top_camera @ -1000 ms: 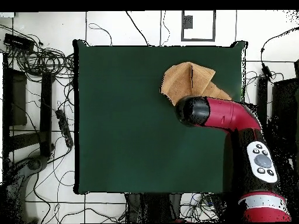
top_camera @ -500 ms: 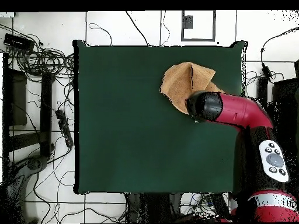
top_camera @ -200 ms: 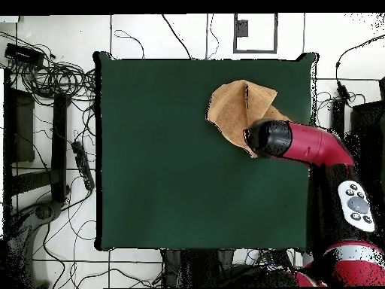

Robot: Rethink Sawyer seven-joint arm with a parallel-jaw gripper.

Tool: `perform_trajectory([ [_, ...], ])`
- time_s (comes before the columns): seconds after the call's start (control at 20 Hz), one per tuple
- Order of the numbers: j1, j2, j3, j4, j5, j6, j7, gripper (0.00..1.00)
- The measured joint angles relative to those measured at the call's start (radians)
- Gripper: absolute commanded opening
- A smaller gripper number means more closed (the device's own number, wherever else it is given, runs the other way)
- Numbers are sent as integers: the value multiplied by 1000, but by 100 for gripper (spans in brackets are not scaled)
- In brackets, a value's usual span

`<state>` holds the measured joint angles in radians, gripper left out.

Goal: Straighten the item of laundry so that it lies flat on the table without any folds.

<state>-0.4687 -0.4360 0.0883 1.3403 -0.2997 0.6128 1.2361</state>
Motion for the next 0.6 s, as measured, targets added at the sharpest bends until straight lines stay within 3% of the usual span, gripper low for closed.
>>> perform_trajectory([
  [0.6,-14,73,5,2,0,-1,0,100],
])
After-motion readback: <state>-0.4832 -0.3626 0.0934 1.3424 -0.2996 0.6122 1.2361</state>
